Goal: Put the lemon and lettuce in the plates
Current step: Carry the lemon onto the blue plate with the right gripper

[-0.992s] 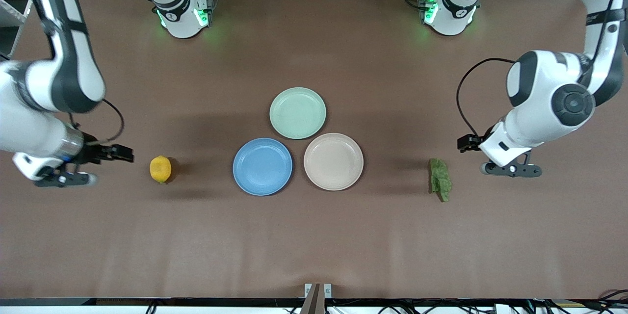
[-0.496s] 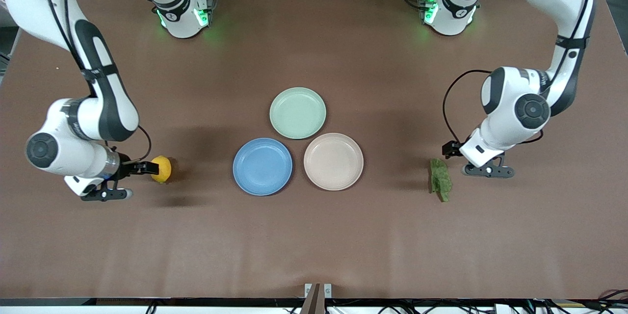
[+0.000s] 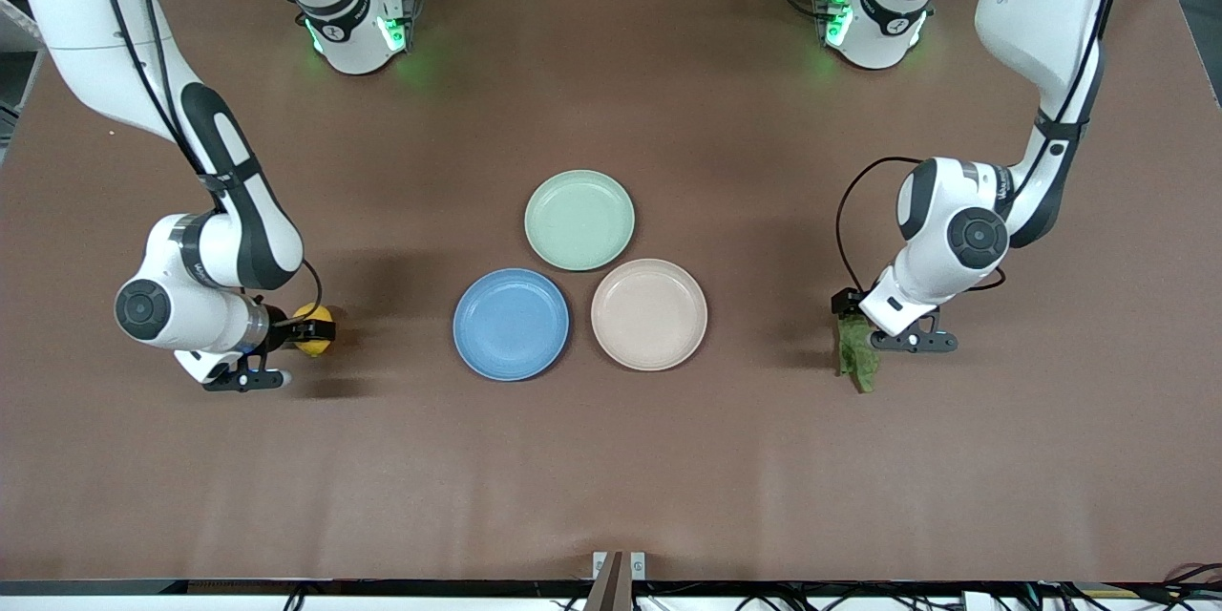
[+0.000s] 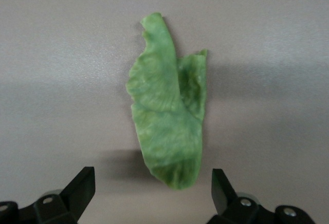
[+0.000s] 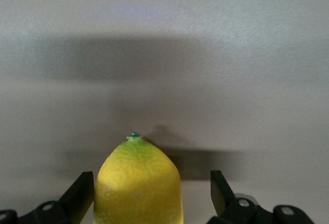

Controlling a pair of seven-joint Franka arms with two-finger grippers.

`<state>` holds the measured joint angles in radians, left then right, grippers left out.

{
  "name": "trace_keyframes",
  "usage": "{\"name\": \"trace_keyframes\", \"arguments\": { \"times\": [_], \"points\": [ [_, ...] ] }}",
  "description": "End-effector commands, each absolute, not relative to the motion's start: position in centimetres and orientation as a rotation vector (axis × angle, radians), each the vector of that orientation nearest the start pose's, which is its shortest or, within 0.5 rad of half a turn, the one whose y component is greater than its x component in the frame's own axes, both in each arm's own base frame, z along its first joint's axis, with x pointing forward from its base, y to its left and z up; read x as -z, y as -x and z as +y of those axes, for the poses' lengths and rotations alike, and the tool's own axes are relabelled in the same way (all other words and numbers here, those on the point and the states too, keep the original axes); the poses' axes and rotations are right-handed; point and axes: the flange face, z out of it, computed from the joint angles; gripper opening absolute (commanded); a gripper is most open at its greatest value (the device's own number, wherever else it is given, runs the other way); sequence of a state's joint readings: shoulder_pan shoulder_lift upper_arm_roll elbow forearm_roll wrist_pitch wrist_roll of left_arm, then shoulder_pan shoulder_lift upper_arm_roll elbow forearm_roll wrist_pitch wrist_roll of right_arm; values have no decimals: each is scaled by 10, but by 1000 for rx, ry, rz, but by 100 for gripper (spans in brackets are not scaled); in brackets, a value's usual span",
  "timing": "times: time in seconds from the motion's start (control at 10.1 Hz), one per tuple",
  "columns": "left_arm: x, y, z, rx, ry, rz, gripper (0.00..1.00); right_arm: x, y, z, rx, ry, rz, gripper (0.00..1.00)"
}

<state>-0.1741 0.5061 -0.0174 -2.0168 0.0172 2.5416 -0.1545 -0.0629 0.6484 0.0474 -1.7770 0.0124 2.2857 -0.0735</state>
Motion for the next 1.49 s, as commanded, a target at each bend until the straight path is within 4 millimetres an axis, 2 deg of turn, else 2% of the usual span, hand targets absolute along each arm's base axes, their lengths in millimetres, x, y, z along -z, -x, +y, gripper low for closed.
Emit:
{"name": "trace_keyframes", "arguments": {
  "times": [0.0,0.2,0.3,0.4,0.5,0.6,0.69,0.79,0.89,0.99,1.19,1.29,1.39],
  "points": [
    [-187,-607,-117,64,3133,6,100,-180,-644,-5,-218,3076,-78,80],
    [-182,-612,-113,62,3133,-8,100,-181,-643,-4,-236,3073,-67,25],
    [-178,-616,-113,64,3133,-11,100,-184,-643,1,-243,3067,-67,1],
    [-173,-617,-112,57,3132,-13,100,-193,-645,5,-258,3051,-58,0],
    [-171,-618,-112,55,3132,-16,91,-213,-651,17,-271,3020,-55,0],
    [-171,-618,-113,55,3132,-13,70,-243,-663,43,-294,2983,-41,0],
    [-171,-618,-112,55,3131,-13,45,-273,-672,85,-326,2976,46,0],
    [-171,-618,-112,55,3131,-13,24,-291,-676,133,-323,2982,107,0],
    [-173,-619,-111,60,3130,-13,12,-290,-669,182,-318,2993,155,0],
    [-176,-620,-111,67,3131,-13,2,-288,-667,216,-261,2986,209,0],
    [-190,-622,-114,88,3133,-7,0,-268,-646,296,-207,2964,270,0],
    [-198,-622,-115,87,3131,-4,0,-256,-637,320,-197,2963,287,0],
    [-209,-623,-115,71,3128,-5,0,-246,-628,335,-213,2974,267,0]
  ]
}}
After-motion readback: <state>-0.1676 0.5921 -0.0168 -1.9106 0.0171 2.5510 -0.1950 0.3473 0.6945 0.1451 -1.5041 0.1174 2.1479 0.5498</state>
